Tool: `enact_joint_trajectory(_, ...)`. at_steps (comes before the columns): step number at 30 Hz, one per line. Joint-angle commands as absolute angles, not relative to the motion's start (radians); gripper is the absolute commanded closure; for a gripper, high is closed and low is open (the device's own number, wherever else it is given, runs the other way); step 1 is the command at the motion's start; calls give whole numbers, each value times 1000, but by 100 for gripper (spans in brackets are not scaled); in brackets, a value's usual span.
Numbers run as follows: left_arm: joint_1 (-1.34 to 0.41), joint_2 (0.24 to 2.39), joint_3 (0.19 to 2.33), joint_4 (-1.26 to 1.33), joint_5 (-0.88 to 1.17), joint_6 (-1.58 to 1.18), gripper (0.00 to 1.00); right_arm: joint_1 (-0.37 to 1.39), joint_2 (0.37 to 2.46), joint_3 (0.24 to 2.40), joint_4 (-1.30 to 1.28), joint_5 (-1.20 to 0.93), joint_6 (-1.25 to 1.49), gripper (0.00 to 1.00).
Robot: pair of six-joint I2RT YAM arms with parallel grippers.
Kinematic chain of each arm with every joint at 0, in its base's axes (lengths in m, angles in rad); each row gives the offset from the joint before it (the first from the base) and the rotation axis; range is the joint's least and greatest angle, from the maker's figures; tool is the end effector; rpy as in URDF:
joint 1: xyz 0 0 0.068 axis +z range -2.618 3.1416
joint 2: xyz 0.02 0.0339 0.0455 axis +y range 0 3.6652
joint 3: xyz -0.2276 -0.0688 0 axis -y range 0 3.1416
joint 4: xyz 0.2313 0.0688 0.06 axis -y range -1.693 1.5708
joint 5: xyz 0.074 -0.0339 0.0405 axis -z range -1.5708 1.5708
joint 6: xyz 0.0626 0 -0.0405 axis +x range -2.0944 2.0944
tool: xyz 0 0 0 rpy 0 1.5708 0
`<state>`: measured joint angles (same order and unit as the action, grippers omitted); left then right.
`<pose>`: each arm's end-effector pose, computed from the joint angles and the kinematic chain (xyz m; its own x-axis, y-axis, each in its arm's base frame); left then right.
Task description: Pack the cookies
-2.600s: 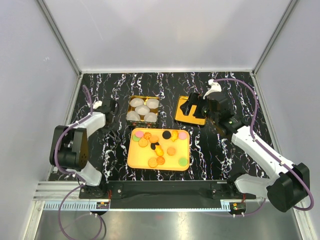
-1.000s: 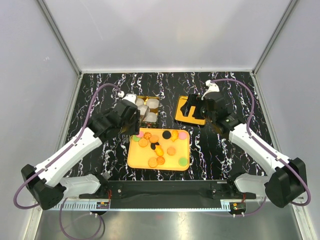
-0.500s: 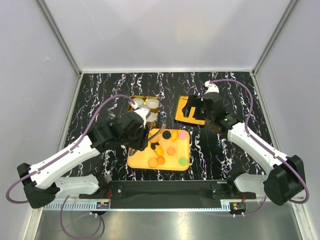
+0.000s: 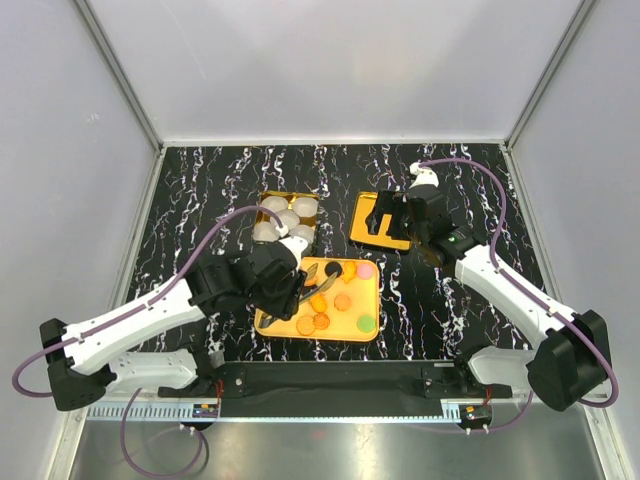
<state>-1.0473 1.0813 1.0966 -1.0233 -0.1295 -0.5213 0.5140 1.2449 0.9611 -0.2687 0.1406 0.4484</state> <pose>0.1150 -0.1830 0.2628 -0.7772 0.3586 -0.5171 0.5043 0.8464 -0.1710 0.2671 0.1407 0.2506 -0.5778 0.1667 -0.7989 -0.1470 0.9417 0.3027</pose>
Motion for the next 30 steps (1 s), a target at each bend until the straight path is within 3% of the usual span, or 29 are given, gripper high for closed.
enact_joint_trajectory(1,-1084,1083,1100,-971,-91,-517,53,515,1230,1003,-261,169,434,0)
enact_joint_trajectory(30,-1137,1230,1060,-850,-41,-520,52,515,1218,997,-261,166,431,0)
